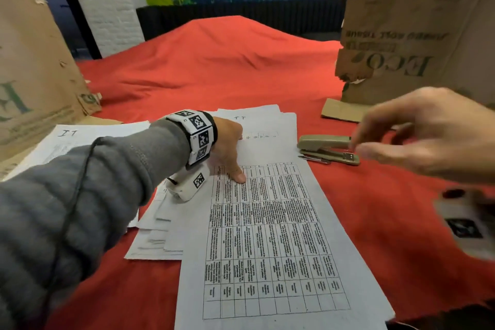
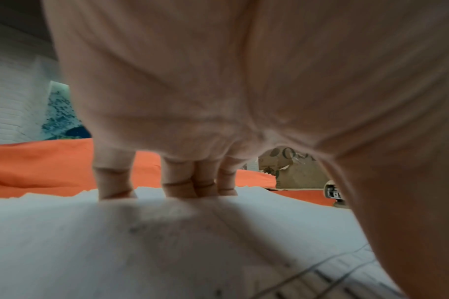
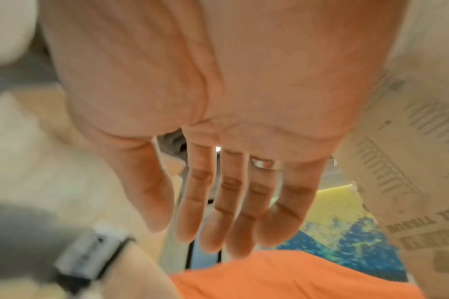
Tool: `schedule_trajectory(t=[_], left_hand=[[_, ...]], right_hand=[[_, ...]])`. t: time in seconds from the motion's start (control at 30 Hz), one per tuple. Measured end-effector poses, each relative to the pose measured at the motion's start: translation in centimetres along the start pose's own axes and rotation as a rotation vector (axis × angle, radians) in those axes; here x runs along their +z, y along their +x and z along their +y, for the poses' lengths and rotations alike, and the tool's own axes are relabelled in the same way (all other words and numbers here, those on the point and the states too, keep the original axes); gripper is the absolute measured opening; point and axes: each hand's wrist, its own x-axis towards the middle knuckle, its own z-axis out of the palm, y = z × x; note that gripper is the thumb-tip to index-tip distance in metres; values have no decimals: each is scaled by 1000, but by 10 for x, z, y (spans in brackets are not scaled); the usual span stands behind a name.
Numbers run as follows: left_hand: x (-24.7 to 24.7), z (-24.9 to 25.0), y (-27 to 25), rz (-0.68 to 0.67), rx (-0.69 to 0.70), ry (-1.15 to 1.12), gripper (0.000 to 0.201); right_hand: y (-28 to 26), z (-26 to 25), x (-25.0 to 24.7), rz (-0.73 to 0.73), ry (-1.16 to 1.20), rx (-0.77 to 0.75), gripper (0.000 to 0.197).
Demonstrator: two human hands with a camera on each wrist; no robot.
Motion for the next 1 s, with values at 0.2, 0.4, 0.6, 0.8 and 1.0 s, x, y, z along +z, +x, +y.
schedule_trajectory(t=[0.2, 0.4, 0.6, 0.8, 1.0], left_hand=[[-2, -9, -6, 107, 41, -255, 74], [-23, -48, -23, 189, 130, -399, 27], [-55, -115, -45, 528, 249, -763, 13], [-50, -151, -38, 858, 324, -1422, 16], [-26, -128, -26, 960, 436, -1567, 9]], right_hand=[[115, 13, 47, -176, -334, 193, 44], [116, 44, 31, -227, -388, 305, 20], [96, 70, 23, 126, 36, 270, 22], [78, 1, 19, 266, 1512, 118, 59], [115, -41, 14, 697, 1210, -89, 34]])
